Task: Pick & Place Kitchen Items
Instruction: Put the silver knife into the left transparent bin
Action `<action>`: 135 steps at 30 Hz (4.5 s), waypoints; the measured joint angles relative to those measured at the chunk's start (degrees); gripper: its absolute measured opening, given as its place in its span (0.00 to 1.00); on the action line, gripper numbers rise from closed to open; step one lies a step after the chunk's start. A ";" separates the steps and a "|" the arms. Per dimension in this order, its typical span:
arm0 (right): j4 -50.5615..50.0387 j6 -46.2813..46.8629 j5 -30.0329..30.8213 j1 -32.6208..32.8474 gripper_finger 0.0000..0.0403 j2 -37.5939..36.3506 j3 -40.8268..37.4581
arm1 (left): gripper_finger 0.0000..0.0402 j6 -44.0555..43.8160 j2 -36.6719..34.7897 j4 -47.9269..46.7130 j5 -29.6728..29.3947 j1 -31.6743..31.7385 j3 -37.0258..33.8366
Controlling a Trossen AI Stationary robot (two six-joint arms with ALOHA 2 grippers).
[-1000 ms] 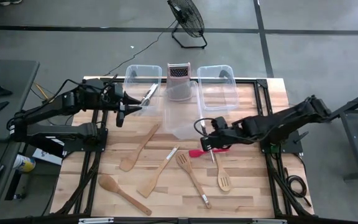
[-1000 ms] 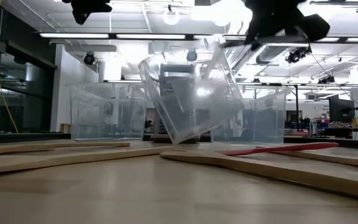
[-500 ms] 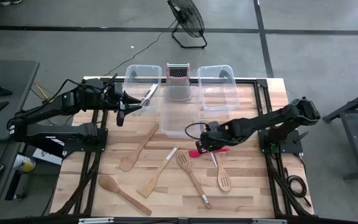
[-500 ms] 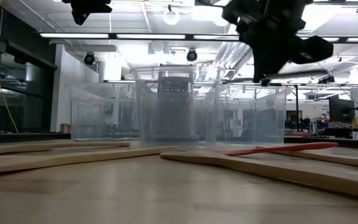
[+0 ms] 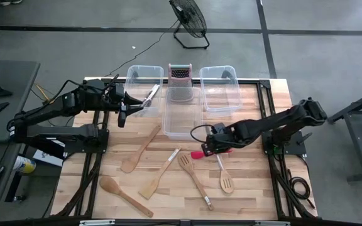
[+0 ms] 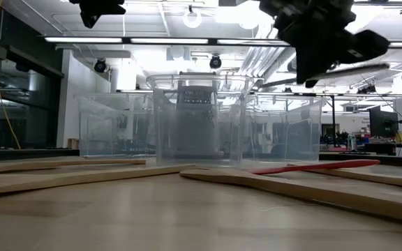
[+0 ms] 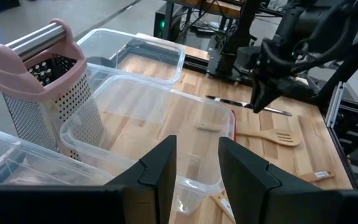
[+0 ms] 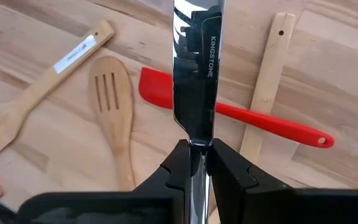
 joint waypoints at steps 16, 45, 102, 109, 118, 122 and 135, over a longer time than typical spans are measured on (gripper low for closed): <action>-1.07 -3.33 10.34 2.44 0.08 -11.86 0.00 | 0.30 -0.26 0.00 -0.05 0.02 0.00 0.00; 42.25 -56.30 19.86 -12.72 0.08 -13.74 -0.04 | 0.60 -11.92 11.49 24.69 17.62 -0.02 0.02; 66.96 -64.55 -1.58 -18.47 0.08 -5.42 -0.03 | 0.62 -13.27 28.26 46.37 0.81 -8.24 0.00; 69.60 -64.39 -2.36 -18.45 0.08 -2.49 -0.07 | 0.61 -13.51 28.28 46.26 0.83 -8.24 0.00; 70.53 -64.52 -3.26 -18.80 0.08 -2.42 -0.04 | 0.42 -15.06 28.28 46.16 0.88 -8.24 0.00; 70.07 -64.39 -4.30 -18.95 0.08 -2.42 -0.04 | 0.30 -15.23 28.28 46.11 1.03 -8.24 0.00; 68.63 -63.48 -4.87 -18.95 0.09 -2.42 -0.04 | 0.10 -14.55 28.33 44.19 1.55 -8.28 0.00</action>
